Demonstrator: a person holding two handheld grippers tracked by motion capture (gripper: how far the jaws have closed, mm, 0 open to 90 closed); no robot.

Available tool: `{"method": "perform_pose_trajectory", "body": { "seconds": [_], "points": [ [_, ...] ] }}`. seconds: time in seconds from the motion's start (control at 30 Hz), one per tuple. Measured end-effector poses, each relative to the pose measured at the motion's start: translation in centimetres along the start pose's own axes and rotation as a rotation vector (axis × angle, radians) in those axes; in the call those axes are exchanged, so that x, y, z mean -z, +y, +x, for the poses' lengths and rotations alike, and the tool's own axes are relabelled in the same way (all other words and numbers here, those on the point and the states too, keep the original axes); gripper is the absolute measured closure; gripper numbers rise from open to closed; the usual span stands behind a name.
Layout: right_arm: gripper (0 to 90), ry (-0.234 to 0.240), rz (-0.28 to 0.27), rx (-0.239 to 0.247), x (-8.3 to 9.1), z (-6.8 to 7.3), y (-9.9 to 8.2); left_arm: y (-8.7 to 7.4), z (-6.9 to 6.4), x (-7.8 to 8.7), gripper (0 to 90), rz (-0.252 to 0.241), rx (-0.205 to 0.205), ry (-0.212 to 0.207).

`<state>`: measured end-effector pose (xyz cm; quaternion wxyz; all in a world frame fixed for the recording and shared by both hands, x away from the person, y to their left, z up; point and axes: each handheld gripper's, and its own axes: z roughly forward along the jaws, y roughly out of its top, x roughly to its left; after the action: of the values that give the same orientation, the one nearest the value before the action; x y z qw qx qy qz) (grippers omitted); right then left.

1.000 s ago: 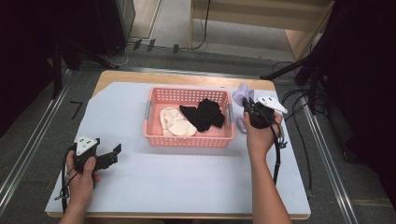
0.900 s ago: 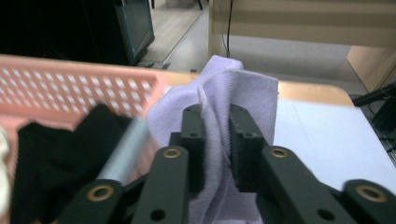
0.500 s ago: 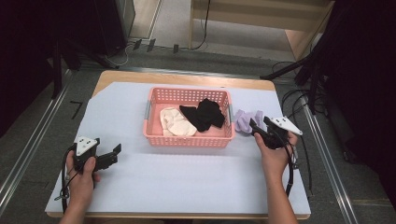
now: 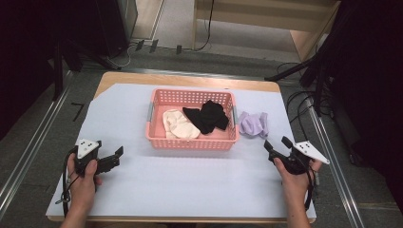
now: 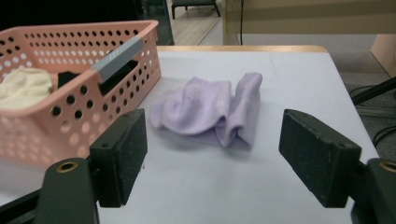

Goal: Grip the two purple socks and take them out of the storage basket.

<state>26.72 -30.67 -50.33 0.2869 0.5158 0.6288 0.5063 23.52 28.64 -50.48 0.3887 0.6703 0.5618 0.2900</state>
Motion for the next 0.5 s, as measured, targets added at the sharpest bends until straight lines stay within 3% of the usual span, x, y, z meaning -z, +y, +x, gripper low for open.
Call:
{"method": "perform_pose_trajectory", "body": {
  "seconds": [0.23, 0.5],
  "points": [
    [17.1, 0.023, 0.022, 0.002, 2.5, -0.9, -1.6, 0.0, 0.0, 0.0, 16.7, -0.001, -0.003, 0.0],
    [14.9, 0.005, 0.037, 0.023, 4.8, -1.7, -3.1, 0.0, -0.1, 0.0, 16.7, -0.002, -0.003, 0.001]
  ]
}}
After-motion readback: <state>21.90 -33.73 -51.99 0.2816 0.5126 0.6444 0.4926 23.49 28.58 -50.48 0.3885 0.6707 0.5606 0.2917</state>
